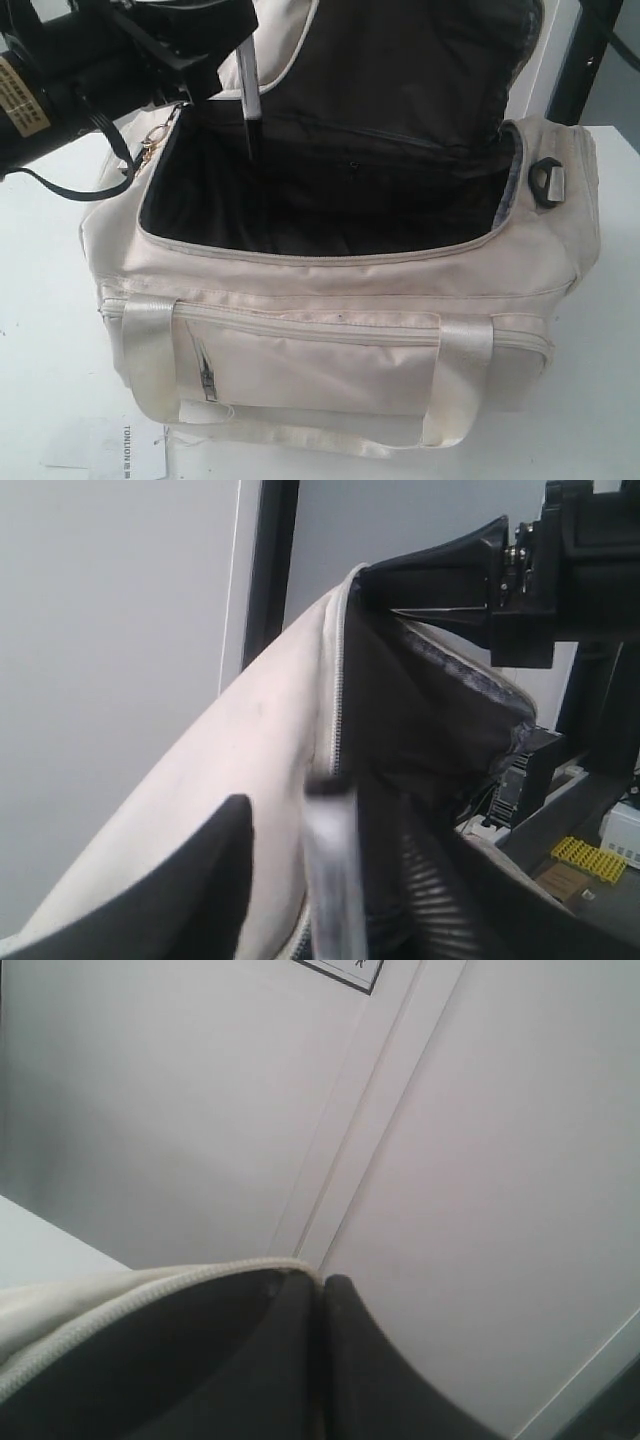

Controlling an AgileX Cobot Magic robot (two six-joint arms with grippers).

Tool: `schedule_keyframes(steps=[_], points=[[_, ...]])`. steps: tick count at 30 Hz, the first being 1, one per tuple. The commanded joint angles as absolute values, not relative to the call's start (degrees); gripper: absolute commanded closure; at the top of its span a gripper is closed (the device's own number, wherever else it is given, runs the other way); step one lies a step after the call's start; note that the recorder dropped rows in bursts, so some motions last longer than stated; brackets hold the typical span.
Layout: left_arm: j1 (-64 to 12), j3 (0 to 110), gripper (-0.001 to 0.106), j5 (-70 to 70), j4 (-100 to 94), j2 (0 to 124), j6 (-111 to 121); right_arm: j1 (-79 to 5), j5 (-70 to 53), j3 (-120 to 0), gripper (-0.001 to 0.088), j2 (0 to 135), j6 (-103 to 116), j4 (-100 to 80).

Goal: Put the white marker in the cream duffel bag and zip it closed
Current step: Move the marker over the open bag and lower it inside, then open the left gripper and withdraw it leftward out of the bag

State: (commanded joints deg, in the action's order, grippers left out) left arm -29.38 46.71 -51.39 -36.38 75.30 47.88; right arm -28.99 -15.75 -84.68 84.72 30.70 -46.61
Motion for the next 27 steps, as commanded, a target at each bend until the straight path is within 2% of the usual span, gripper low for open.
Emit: schedule_keyframes(steps=[2,11,13,15,17,21,27], points=[[-29.38,46.71,0.038,-50.92,-36.38,75.3,48.18,-28.99,-15.75,-84.68,0.0868,84.72,30.7,-46.61],[-29.38,46.71,0.039,-50.58,-38.18,75.3,48.18,-28.99,-15.75,-84.68,0.0868,84.72,30.7,-46.61],[-29.38,46.71,0.046,-50.04,-38.19,74.34,48.18,-28.99,-15.75,-84.68,0.0868,84.72,30.7,-46.61],[-29.28,46.71,0.07,-45.48,-38.45,71.43,47.93,-28.99,-15.75,-84.68,0.0868,84.72,30.7,-46.61],[-29.28,46.71,0.103,-37.18,-38.74,68.35,47.51,-28.99,-15.75,-84.68,0.0868,84.72,30.7,-46.61],[-29.28,46.71,0.105,-23.03,-39.54,62.37,44.75,-28.99,-15.75,-84.68,0.0868,84.72,31.52,-46.61],[-29.28,46.82,0.105,-10.48,-39.64,57.85,44.75,-28.99,-15.75,-84.68,0.0868,84.72,31.74,-46.49]])
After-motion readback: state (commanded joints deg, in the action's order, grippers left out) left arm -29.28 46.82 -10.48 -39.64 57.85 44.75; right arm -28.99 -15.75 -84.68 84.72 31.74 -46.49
